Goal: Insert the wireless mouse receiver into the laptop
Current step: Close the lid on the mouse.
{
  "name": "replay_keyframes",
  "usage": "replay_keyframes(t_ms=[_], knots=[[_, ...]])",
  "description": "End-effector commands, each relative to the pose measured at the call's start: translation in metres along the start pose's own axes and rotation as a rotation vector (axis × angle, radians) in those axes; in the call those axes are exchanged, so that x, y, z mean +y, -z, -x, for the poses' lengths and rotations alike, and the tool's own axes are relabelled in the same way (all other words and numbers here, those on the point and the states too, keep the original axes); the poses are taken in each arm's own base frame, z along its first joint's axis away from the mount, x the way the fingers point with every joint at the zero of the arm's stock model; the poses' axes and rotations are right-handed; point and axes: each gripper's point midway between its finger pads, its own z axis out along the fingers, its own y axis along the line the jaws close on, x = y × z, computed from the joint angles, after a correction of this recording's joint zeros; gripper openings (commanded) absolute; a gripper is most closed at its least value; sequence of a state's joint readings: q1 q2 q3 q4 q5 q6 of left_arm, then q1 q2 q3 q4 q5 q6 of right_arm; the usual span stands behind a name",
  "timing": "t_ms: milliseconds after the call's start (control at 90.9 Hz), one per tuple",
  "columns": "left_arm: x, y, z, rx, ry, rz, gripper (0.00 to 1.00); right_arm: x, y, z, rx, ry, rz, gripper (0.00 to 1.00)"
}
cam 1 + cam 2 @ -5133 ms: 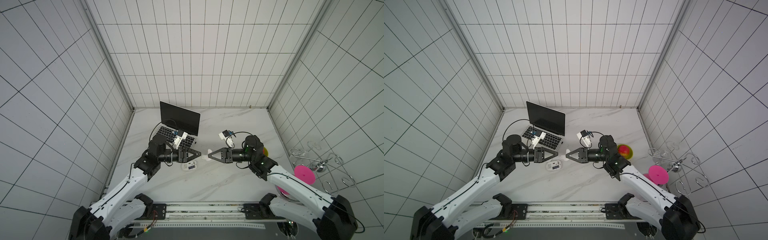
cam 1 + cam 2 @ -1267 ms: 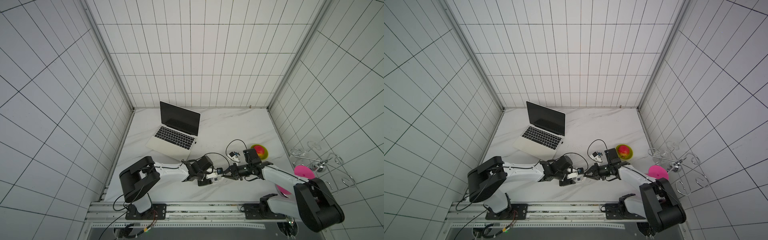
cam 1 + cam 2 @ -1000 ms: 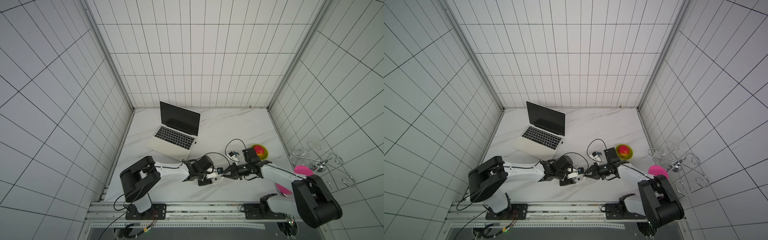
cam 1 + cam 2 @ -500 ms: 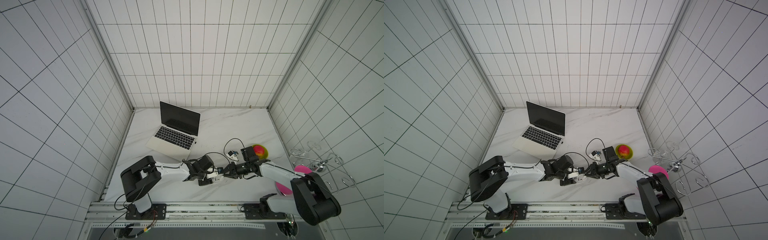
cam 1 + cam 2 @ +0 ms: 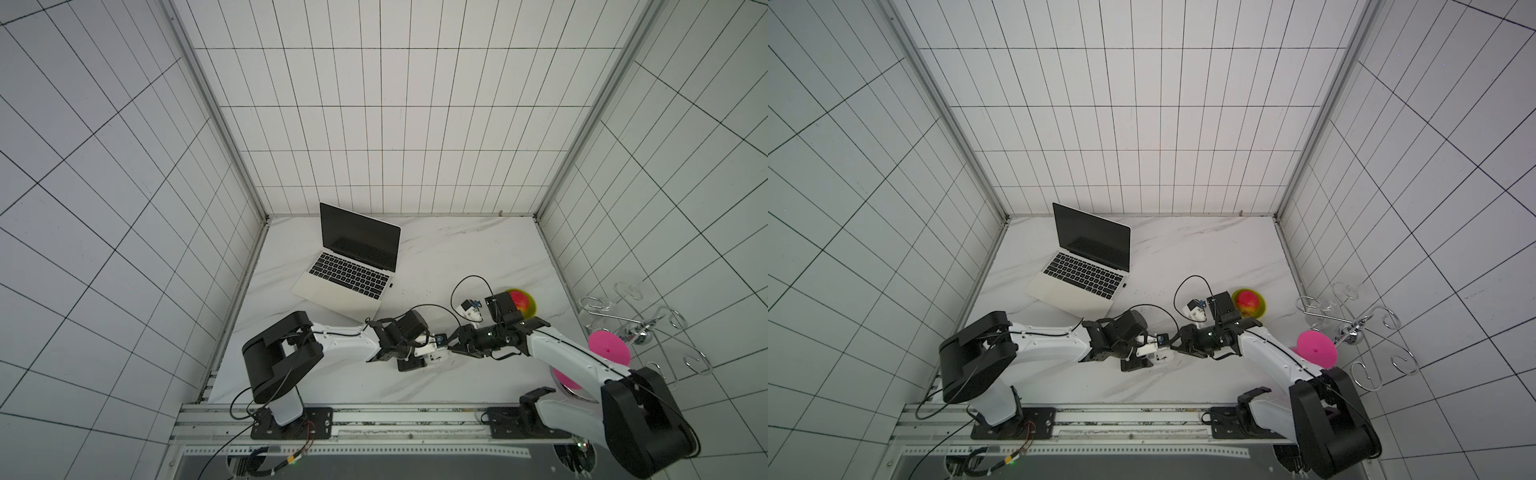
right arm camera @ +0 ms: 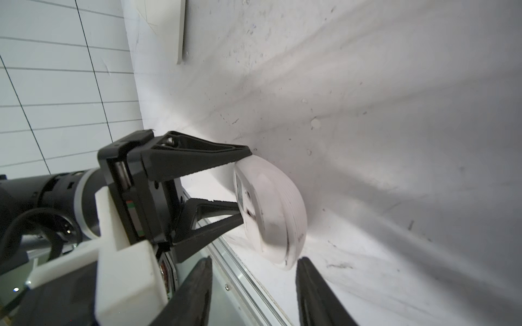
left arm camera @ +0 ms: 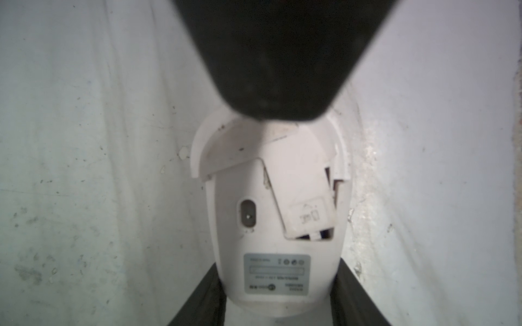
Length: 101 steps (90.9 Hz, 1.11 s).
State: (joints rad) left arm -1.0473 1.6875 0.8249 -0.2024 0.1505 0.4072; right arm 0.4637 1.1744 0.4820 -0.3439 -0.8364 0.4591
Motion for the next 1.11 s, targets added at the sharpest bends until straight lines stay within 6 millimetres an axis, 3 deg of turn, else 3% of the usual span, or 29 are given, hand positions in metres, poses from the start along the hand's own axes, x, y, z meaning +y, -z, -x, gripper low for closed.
replay_keyframes(t_ms=[0,198,429,726,1100], knots=[[-0.004,-0.008,-0.013,0.059,0.016,-0.012,0.35,-0.003,-0.005,-0.003,-0.004,0.004,-0.023,0.59],[-0.005,-0.008,-0.013,0.057,0.027,-0.019,0.34,-0.008,-0.015,0.001,-0.023,0.027,-0.065,0.65],[-0.004,-0.009,-0.012,0.061,0.048,-0.019,0.34,-0.019,-0.023,0.004,-0.034,0.022,-0.106,0.66],[-0.003,-0.01,-0.013,0.072,0.08,-0.01,0.34,-0.041,-0.024,-0.006,-0.047,-0.009,-0.183,0.52],[-0.004,-0.012,-0.01,0.073,0.114,-0.01,0.32,-0.052,-0.019,-0.011,-0.106,-0.039,-0.214,0.46]])
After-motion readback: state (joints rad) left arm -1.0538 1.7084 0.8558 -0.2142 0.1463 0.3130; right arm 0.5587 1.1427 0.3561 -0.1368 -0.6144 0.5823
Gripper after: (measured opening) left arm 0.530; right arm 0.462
